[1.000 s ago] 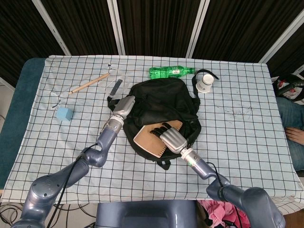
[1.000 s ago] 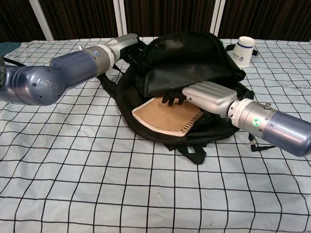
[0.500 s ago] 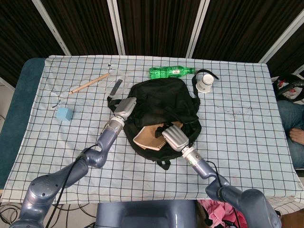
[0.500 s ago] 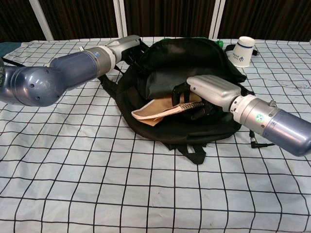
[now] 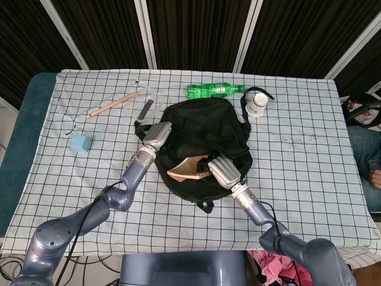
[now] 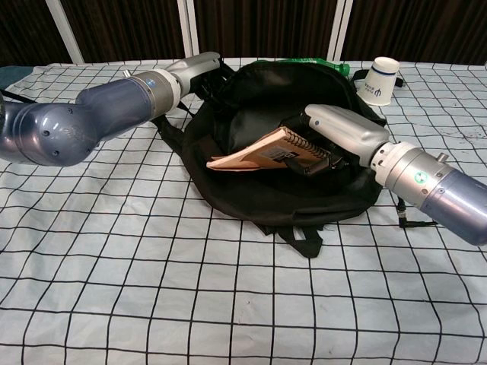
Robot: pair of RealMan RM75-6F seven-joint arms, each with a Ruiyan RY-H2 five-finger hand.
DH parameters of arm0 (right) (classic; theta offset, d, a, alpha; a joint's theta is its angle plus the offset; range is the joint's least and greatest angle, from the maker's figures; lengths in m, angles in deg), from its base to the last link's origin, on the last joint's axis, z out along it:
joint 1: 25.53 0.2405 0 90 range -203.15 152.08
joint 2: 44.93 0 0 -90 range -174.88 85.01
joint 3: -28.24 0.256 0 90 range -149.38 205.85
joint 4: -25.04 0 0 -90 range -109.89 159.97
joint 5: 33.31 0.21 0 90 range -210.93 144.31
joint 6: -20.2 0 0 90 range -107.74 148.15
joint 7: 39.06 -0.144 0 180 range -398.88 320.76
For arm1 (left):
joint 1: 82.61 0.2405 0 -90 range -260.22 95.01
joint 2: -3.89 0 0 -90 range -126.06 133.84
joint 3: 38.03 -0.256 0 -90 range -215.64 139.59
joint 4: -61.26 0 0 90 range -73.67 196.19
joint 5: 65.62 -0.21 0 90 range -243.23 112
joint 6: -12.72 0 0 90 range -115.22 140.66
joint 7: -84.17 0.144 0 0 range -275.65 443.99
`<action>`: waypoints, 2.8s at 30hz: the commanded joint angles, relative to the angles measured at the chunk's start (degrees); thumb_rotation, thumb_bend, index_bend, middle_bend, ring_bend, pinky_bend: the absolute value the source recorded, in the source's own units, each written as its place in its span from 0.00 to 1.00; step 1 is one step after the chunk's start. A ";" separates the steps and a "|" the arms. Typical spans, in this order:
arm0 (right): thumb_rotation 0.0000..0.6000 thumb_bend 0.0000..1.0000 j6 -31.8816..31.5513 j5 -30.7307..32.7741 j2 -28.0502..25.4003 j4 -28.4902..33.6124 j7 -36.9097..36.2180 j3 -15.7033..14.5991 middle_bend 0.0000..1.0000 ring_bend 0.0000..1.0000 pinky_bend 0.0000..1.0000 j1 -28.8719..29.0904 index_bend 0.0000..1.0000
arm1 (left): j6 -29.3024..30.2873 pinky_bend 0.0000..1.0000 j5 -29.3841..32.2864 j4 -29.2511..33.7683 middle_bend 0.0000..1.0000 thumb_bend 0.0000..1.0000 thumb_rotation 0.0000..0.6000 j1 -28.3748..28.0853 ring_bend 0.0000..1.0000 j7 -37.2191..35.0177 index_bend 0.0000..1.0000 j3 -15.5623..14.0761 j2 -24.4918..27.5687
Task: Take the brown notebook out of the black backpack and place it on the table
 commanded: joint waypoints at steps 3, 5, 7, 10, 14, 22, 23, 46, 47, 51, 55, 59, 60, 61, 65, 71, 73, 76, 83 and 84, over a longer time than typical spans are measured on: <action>1.00 0.54 -4.19 -0.84 -1.66 2.61 -0.80 0.08 0.68 0.62 0.32 -1.26 0.80 | -0.20 0.15 0.17 0.04 0.67 0.42 1.00 0.31 0.29 0.02 0.65 -0.09 0.30; 1.00 0.54 -6.15 -0.98 -2.97 4.47 -0.76 0.19 0.68 0.62 0.32 -2.14 0.80 | -0.21 0.15 0.11 -0.08 0.67 0.42 1.00 0.55 0.29 -0.09 0.65 -0.26 0.36; 1.00 0.54 -7.97 -0.81 -4.72 6.91 -0.98 0.50 0.68 0.62 0.32 -3.18 0.80 | -0.50 0.15 0.21 -0.41 0.67 0.42 1.00 0.78 0.29 -0.30 0.65 -0.39 0.33; 1.00 0.54 -10.36 -0.56 -8.05 11.70 -1.63 0.91 0.68 0.62 0.32 -4.79 0.80 | -0.51 0.15 0.09 -0.74 0.67 0.42 1.00 0.93 0.29 -0.83 0.65 -0.46 0.22; 1.00 0.54 -12.70 -1.02 -11.71 16.75 -1.16 1.05 0.68 0.62 0.32 -6.12 0.80 | -0.19 0.15 -0.37 -1.05 0.67 0.42 1.00 1.04 0.29 -1.35 0.65 -0.70 0.02; 1.00 0.58 -19.19 -1.22 -22.35 31.27 1.14 3.43 0.68 0.62 0.32 -9.79 0.80 | -0.18 0.15 -1.53 -1.54 0.67 0.42 1.00 1.11 0.29 -2.12 0.65 -1.71 -0.96; 1.00 0.58 -19.73 -1.15 -23.41 32.56 1.48 3.83 0.68 0.62 0.32 -10.12 0.80 | -0.13 0.15 -1.66 -1.58 0.67 0.42 1.00 1.10 0.29 -2.19 0.65 -1.79 -1.09; 1.00 0.59 -21.66 5.99 -35.86 36.05 9.01 11.40 0.68 0.62 0.32 -15.06 0.80 | -3.77 0.00 -5.72 27.93 0.41 0.26 1.00 5.44 0.08 6.40 0.33 -9.16 18.77; 1.00 0.59 -21.12 6.15 -35.40 35.14 9.18 11.49 0.68 0.62 0.32 -14.74 0.80 | -4.80 0.00 -4.80 30.73 0.35 0.21 1.00 5.58 0.05 7.26 0.26 -9.31 20.90; 1.00 0.61 -18.84 7.10 -33.46 31.89 9.45 11.87 0.68 0.62 0.32 -13.54 0.80 | -7.46 0.00 -0.96 42.20 0.19 0.07 1.00 6.37 0.00 10.68 0.06 -10.21 30.14; 1.00 0.61 -15.27 9.06 -31.70 28.60 9.31 12.67 0.68 0.62 0.32 -11.89 0.80 | -8.17 0.00 1.31 52.74 0.14 0.02 1.00 7.87 0.00 11.27 0.01 -10.78 39.34; 1.00 0.61 -13.87 9.66 -29.46 25.14 10.01 13.25 0.68 0.62 0.32 -10.38 0.80 | -7.00 0.00 0.58 58.98 0.13 0.02 1.00 9.72 0.00 10.62 0.01 -10.75 45.72; 1.00 0.62 -13.86 9.68 -28.59 24.27 10.43 13.41 0.68 0.62 0.32 -9.94 0.80 | -5.72 0.00 -0.22 60.01 0.14 0.02 1.00 10.48 0.00 10.77 0.01 -10.74 46.99; 1.00 0.62 -14.20 9.50 -27.61 23.55 11.10 13.43 0.68 0.62 0.32 -9.62 0.80 | -4.05 0.00 -1.11 60.78 0.14 0.02 1.00 11.39 0.00 10.97 0.02 -10.74 48.05; 1.00 0.62 -14.63 7.88 -24.11 19.92 13.78 12.72 0.68 0.62 0.32 -7.86 0.80 | 3.07 0.00 -3.75 62.30 0.14 0.02 1.00 15.20 0.00 10.68 0.05 -10.67 50.11; 1.00 0.62 -13.15 4.03 -19.18 15.65 18.77 8.96 0.67 0.62 0.32 -5.56 0.80 | 10.32 0.00 -7.97 60.17 0.15 0.03 1.00 19.14 0.00 7.34 0.06 -10.72 50.27; 1.00 0.62 -12.61 2.90 -17.48 14.21 20.67 7.61 0.67 0.62 0.32 -5.06 0.80 | 12.02 0.00 -9.08 59.11 0.16 0.03 1.00 20.07 0.00 5.00 0.07 -10.52 50.03; 1.00 0.62 -11.24 1.09 -14.96 12.54 23.30 5.19 0.66 0.61 0.30 -4.40 0.80 | 13.69 0.00 -10.04 57.24 0.16 0.03 1.00 21.17 0.00 -0.61 0.07 -9.88 49.58; 1.00 0.56 -6.75 -3.42 -11.98 14.66 32.31 -2.33 0.45 0.47 0.21 -4.92 0.59 | 12.23 0.00 -10.65 51.91 0.16 0.03 1.00 21.12 0.00 -8.01 0.07 -9.77 48.45; 1.00 0.51 -5.92 -3.37 -11.91 15.79 33.99 -3.03 0.36 0.40 0.18 -5.33 0.46 | 12.14 0.00 -10.65 51.42 0.16 0.03 1.00 21.07 0.00 -8.47 0.07 -9.73 48.23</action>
